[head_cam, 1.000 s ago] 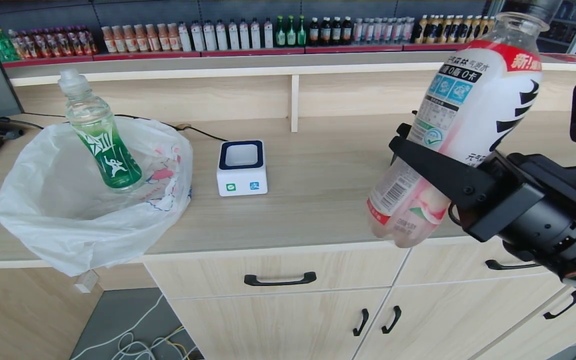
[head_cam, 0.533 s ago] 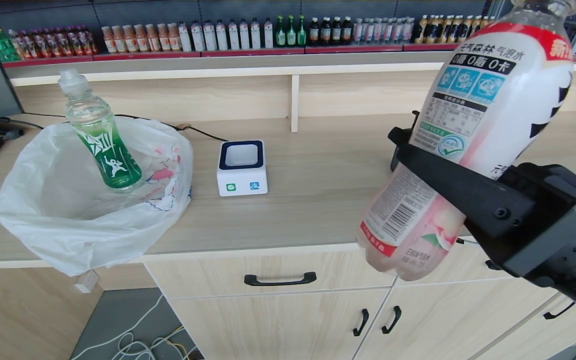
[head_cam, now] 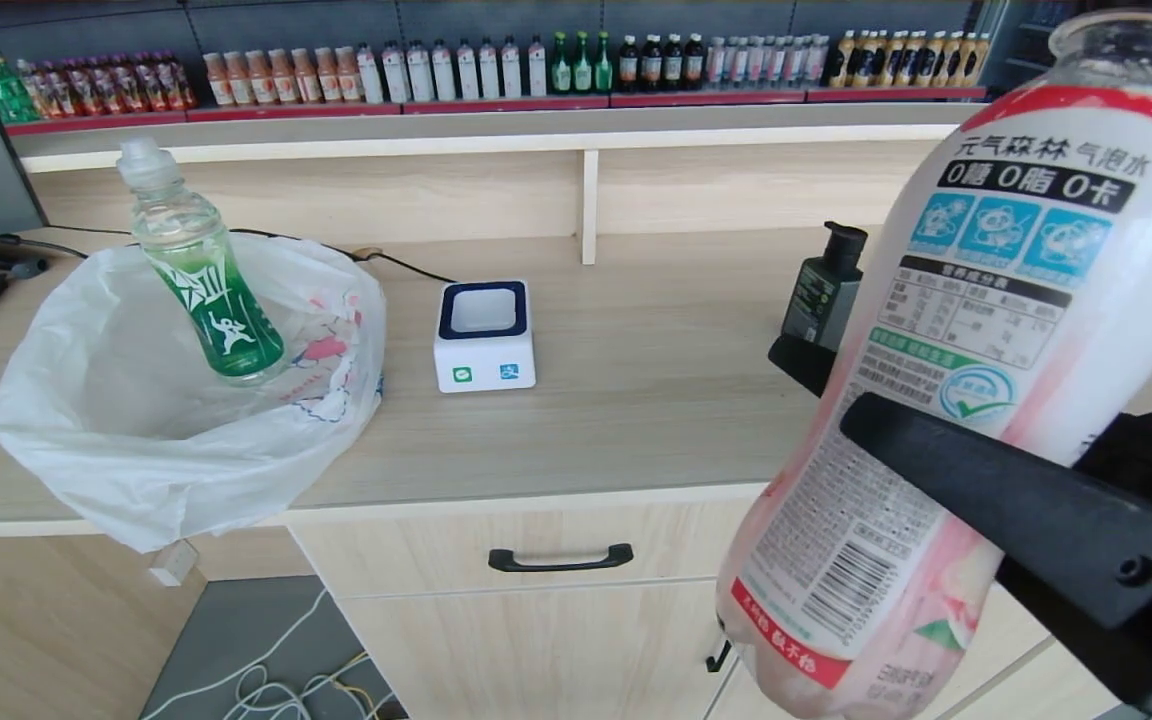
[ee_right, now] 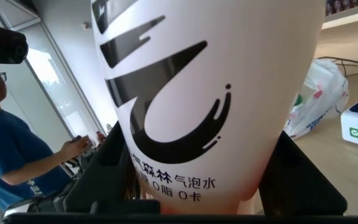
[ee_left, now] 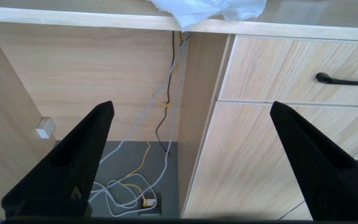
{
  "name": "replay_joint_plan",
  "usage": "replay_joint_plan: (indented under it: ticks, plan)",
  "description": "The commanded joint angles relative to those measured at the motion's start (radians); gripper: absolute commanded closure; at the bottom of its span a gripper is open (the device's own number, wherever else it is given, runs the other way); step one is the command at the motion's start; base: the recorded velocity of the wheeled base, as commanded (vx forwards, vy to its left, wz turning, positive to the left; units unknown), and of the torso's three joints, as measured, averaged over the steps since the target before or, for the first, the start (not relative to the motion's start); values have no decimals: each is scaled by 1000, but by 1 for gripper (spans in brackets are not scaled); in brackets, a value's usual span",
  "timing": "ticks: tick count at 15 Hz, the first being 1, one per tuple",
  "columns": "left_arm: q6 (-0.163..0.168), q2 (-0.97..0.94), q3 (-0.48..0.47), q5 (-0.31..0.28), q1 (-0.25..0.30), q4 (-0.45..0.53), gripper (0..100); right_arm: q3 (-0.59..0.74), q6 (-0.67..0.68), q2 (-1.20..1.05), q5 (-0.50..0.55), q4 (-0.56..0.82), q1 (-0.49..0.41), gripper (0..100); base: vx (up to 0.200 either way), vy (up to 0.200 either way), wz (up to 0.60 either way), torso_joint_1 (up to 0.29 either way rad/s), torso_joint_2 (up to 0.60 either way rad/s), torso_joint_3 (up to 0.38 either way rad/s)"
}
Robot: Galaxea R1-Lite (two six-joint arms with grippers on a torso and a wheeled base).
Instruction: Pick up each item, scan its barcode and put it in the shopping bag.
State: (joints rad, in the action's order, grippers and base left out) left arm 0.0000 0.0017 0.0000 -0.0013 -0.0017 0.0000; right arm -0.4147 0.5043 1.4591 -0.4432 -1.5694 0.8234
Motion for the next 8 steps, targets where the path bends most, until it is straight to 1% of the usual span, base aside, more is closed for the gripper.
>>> replay_joint_plan:
  ticks: [1, 8]
  plan:
    - [0, 0, 0, 0, 0, 0, 0, 7, 7, -28, -2, -1, 2, 100, 0, 0, 0, 0, 0, 0]
    - [0, 0, 0, 0, 0, 0, 0, -3, 46, -33, -2, -1, 2, 100, 0, 0, 0, 0, 0, 0]
